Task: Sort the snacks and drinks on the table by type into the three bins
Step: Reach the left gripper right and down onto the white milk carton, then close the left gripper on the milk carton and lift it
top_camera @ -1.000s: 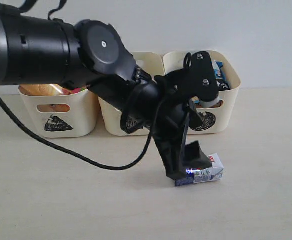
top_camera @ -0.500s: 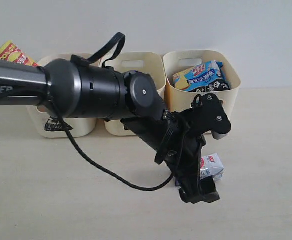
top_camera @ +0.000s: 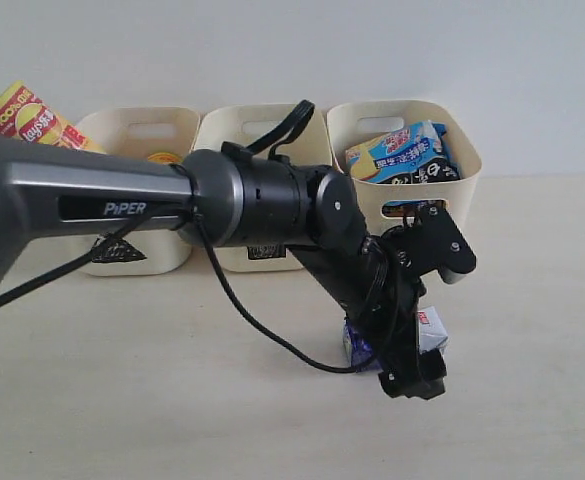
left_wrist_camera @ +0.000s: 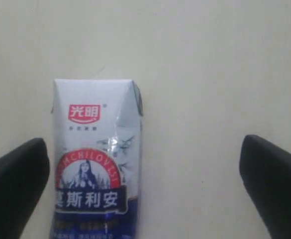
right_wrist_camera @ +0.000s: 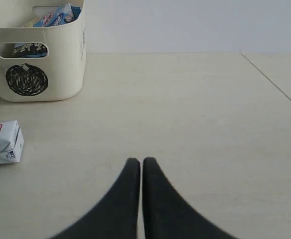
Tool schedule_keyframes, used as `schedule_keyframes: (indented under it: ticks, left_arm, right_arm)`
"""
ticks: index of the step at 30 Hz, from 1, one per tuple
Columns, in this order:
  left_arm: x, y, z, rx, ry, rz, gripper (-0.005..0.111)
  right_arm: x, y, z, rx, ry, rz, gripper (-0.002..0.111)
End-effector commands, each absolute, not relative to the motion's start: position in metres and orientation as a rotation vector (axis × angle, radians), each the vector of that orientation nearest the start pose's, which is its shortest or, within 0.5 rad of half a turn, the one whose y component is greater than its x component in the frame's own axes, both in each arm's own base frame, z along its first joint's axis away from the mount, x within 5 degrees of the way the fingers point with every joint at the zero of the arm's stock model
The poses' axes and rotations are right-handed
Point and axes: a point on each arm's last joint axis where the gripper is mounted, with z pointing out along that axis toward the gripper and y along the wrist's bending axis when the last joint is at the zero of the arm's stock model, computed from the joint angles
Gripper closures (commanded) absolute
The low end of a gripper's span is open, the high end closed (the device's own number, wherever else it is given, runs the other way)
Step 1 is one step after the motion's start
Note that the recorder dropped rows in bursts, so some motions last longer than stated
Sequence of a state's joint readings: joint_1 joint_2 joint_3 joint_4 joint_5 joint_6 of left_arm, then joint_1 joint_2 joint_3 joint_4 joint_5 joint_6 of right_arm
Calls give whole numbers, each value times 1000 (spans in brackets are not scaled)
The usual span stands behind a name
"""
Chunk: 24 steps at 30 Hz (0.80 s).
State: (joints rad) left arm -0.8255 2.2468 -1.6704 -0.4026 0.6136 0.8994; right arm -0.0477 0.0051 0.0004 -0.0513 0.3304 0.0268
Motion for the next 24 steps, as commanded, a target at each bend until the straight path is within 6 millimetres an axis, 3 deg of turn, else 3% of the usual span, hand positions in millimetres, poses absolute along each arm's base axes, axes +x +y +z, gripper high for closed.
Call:
schedule_keyframes:
  ticks: [1,8,11,14,15,16,17,21,24]
  left_arm:
    - [318,-369,135,1738,2005,-387,14]
    - [323,-371,122,1747,1996,-350,16]
    - [325,-369,121,1774,1963,-298,25]
    - [325,-369,120,1807,1938,-261,57]
    - [325,-368,120,1820,1927,-244,74]
    - [325,-367,120,1864,1900,-215,101]
    - [325,-367,120,1877,1899,-207,100]
    - [321,-363,141,1862,1922,-220,102]
    - [316,-359,188,1813,1882,-233,102]
  right_arm:
    - [54,-4,184,30,1805,-73,108]
    - [54,-4,184,30,1805,-73,108]
    - [54,-4,184,30,1805,-73,108]
    - [54,-4,184,30,1805,-73,108]
    - [54,-4,184,30,1805,-73,108]
    - [54,-4,184,30,1805,-73,108]
    - [54,-4,184,30,1805,-73,108]
    - [54,-4,184,30,1805,-73,108]
    - [54,-4,184,30,1805,-73,108]
